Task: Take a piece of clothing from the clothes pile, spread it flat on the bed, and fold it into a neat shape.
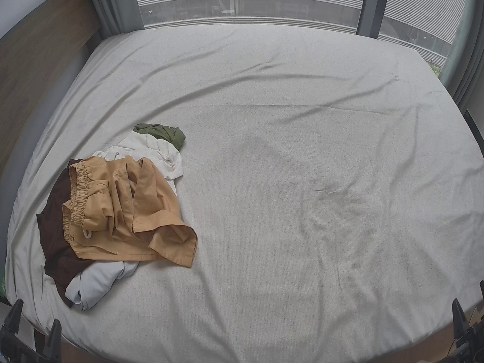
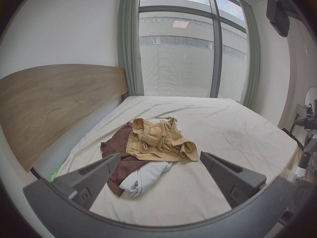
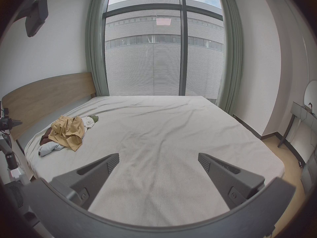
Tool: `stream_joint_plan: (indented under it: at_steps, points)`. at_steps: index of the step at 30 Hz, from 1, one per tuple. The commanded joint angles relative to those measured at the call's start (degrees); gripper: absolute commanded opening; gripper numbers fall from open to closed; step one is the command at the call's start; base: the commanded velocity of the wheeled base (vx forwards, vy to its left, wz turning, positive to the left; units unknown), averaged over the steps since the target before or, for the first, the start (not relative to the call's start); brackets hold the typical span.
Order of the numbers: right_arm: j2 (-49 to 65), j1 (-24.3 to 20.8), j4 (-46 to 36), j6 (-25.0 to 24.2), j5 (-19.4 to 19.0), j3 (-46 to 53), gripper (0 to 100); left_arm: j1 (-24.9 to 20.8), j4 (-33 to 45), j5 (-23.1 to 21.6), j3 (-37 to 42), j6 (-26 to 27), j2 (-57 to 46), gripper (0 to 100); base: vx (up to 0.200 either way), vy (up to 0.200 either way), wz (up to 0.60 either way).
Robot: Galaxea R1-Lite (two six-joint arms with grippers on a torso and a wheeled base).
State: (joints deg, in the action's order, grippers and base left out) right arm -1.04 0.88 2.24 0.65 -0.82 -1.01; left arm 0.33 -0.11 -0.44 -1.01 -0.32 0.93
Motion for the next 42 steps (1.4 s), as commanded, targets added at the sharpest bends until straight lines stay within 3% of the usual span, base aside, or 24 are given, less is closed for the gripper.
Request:
stream_joint_plan:
  at_steps: [1,3,5,7,9,11,13,23,32,34,38,39,40,42]
  points:
    - [0.4,0.3,9.0,0.3,-0.4,-0.8,100,-0.1,-0.1,0.0,1.0,-0.2,-0.9,100,0.000,0.000,0.00]
    - [-0.6,0.7,11.4,0.3,-0.7,-2.6,100,-0.1,0.0,0.0,1.0,-0.1,-0.9,100,0.000,0.000,0.00]
    - [-4.2,0.6,10.9,0.1,-4.1,-4.7,100,0.0,0.0,-0.1,1.0,0.0,-0.9,100,0.000,0.000,0.00]
    - [-8.5,-1.4,9.5,-0.8,-8.1,-3.7,100,0.0,0.0,-0.1,1.0,-0.1,-0.9,100,0.000,0.000,0.00]
    - [-14.8,-5.9,9.8,-2.1,-9.6,-2.9,100,-0.1,0.0,-0.1,1.0,-0.1,-0.9,100,0.000,0.000,0.00]
    - [-20.5,-12.2,10.9,-3.1,-9.6,-3.1,100,-0.1,0.0,-0.1,1.0,-0.1,-0.9,100,0.000,0.000,0.00]
    - [-26.1,-14.1,13.6,-3.8,-9.7,-4.7,100,-0.1,0.0,-0.1,1.0,-0.1,-0.9,100,0.000,0.000,0.00]
    - [-58.4,-19.3,35.1,-1.5,-9.7,-14.8,100,-0.1,0.0,-0.1,1.0,-0.2,-0.9,100,0.000,0.000,0.00]
    - [-71.0,-25.3,37.9,-2.3,-9.6,-21.9,100,-0.1,-0.1,-0.1,1.0,-0.1,-0.9,100,0.000,0.000,0.00]
    - [-73.9,-26.3,38.0,-3.3,-9.6,-23.6,100,-0.1,-0.1,-0.1,1.0,-0.1,-0.9,100,0.000,0.000,0.00]
    - [-81.3,-31.3,40.8,-11.2,-9.4,-27.9,100,-0.1,-0.1,-0.1,1.0,-0.2,-0.9,100,0.000,0.000,0.00]
    - [-81.3,-31.3,40.8,-11.2,-9.4,-27.9,100,-0.1,-0.1,-0.1,1.0,-0.2,-0.9,100,0.000,0.000,0.00]
    - [-85.1,-33.7,42.1,-16.0,-9.3,-30.3,100,-0.1,0.0,-0.1,1.0,-0.2,-0.9,100,0.000,0.000,0.00]
    - [-88.3,-35.2,42.2,-18.7,-9.2,-32.4,100,-0.1,-0.1,-0.1,1.0,-0.2,-0.9,100,0.000,0.000,0.00]
